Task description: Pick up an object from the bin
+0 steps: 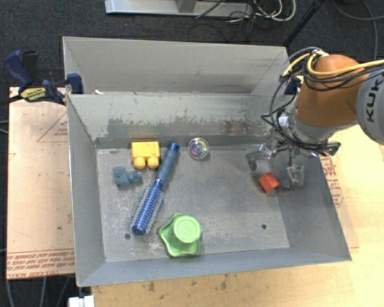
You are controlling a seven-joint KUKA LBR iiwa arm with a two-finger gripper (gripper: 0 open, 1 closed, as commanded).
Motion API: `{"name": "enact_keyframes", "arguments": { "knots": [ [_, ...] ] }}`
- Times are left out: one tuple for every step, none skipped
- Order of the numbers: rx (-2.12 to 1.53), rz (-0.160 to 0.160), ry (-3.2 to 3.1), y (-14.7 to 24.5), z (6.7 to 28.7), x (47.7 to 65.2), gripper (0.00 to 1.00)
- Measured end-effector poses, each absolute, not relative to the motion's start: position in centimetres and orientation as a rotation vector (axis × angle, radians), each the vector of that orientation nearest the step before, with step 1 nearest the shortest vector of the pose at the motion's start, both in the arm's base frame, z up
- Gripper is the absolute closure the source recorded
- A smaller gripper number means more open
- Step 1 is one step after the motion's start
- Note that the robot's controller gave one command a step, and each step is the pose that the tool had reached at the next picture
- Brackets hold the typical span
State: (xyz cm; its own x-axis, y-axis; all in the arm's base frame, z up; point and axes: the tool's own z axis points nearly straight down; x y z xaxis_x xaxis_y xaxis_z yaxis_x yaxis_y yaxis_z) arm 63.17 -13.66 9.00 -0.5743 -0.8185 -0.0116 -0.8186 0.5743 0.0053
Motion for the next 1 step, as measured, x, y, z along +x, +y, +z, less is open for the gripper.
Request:
{"name": "enact_keyframes", "arguments": {
  "knots": [
    [-1.64,0.021,2.667,-12.8,7.78,63.02,0.0]
  ]
}}
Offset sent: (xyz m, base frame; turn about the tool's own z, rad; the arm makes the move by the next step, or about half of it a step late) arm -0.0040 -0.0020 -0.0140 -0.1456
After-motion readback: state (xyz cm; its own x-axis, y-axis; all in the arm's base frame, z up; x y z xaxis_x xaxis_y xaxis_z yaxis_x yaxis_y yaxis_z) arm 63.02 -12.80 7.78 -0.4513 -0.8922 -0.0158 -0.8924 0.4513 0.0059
